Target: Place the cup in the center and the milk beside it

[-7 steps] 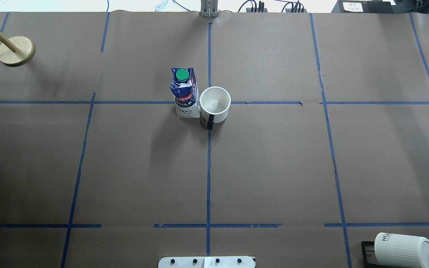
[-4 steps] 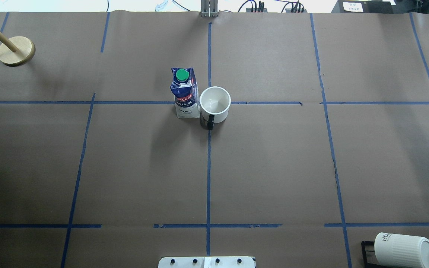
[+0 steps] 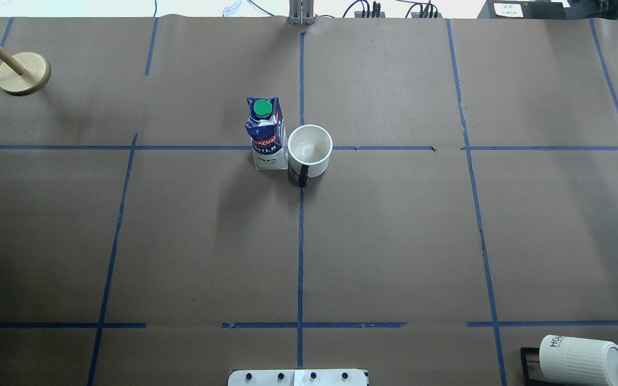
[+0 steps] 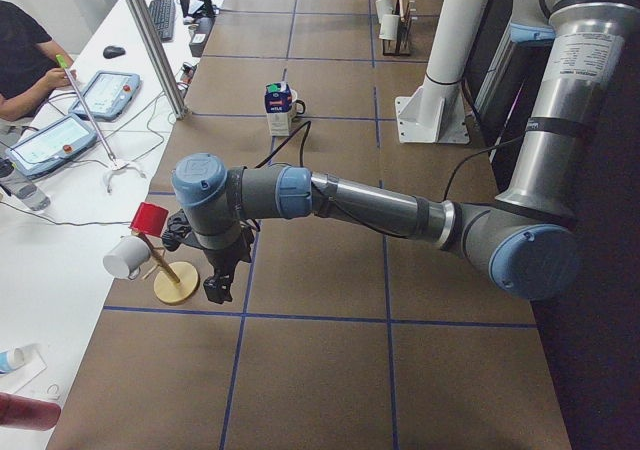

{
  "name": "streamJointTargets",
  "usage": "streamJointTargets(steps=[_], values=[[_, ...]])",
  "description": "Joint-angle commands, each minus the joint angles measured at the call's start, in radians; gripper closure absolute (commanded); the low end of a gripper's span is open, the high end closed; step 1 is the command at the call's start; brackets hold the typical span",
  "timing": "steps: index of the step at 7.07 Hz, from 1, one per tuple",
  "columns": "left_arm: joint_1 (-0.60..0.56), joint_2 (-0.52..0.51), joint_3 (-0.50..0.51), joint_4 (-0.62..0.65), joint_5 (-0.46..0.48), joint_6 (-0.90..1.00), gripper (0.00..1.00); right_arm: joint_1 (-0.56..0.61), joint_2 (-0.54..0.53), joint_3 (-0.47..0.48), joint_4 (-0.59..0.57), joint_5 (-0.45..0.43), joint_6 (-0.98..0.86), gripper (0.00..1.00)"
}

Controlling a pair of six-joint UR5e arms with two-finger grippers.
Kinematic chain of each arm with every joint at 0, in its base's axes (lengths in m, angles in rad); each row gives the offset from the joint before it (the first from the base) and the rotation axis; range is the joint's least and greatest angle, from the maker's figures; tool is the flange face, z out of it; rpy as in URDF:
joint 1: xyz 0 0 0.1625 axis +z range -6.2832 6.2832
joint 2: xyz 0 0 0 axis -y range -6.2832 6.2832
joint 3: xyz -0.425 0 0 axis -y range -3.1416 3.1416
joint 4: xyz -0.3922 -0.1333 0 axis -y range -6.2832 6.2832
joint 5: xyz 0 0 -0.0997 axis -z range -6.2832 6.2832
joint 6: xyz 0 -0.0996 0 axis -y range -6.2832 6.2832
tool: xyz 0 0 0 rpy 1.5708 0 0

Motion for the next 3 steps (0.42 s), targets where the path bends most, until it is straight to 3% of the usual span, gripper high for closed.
streamJointTargets(steps=[1,3], values=[[0.0,0.0,-0.01,-0.001,0.008,0.004,0.0,0.0,0.005,0.0,0.0,-0.002,0.0,0.0],[0.002,-0.004,-0.031,-0.003,0.009,0.009,0.0,0.0,0.005,0.001,0.0,0.001,0.0,0.0]])
